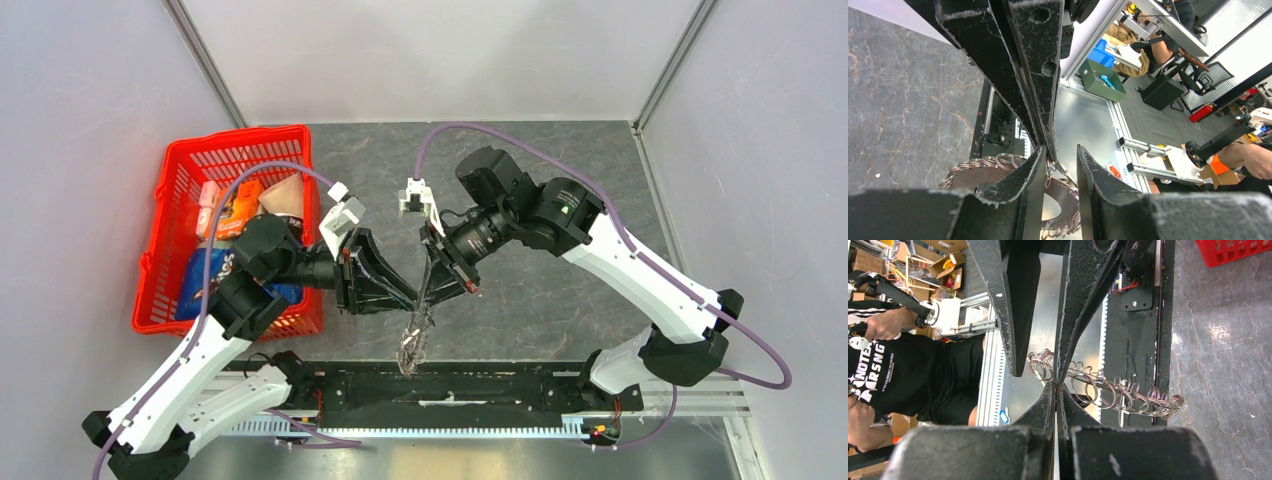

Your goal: Put the keys on the keyring

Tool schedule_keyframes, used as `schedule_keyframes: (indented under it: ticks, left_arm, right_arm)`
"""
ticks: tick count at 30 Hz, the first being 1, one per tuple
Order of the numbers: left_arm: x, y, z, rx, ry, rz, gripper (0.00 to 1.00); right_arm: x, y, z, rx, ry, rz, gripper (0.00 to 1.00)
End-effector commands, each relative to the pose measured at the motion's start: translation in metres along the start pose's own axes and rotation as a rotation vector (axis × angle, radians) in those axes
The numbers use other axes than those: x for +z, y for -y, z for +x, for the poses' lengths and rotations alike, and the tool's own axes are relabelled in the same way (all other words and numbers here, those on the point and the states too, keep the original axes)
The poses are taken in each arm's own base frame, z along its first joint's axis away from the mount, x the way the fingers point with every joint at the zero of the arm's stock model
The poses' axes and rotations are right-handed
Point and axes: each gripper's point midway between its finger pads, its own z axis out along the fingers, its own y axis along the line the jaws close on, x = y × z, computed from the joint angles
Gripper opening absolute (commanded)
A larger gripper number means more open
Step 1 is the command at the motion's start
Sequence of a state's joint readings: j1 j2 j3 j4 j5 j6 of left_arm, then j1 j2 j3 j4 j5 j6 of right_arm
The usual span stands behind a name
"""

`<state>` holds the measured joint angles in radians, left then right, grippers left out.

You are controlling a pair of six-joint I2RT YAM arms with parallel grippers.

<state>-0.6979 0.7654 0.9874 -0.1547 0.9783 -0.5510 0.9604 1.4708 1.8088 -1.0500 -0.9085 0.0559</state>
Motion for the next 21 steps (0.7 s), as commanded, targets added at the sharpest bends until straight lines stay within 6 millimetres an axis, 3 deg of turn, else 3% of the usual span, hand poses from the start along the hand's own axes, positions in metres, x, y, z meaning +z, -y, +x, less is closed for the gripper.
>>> schedule_keyframes:
  ticks: [1,21]
  left_arm:
    - [-0.004,0.011,0.0,0.052,-0.017,0.029,0.35]
    - [0.0,-0.005,-0.001,0.048,-0.012,-0.027,0.34]
  right_arm:
    - [-0.003,-0.009,-0.015,-0.058,0.049,-0.017,0.0]
    - [-0.005,-0.017,-0.013,-0.074,0.052,-0.034,0.0]
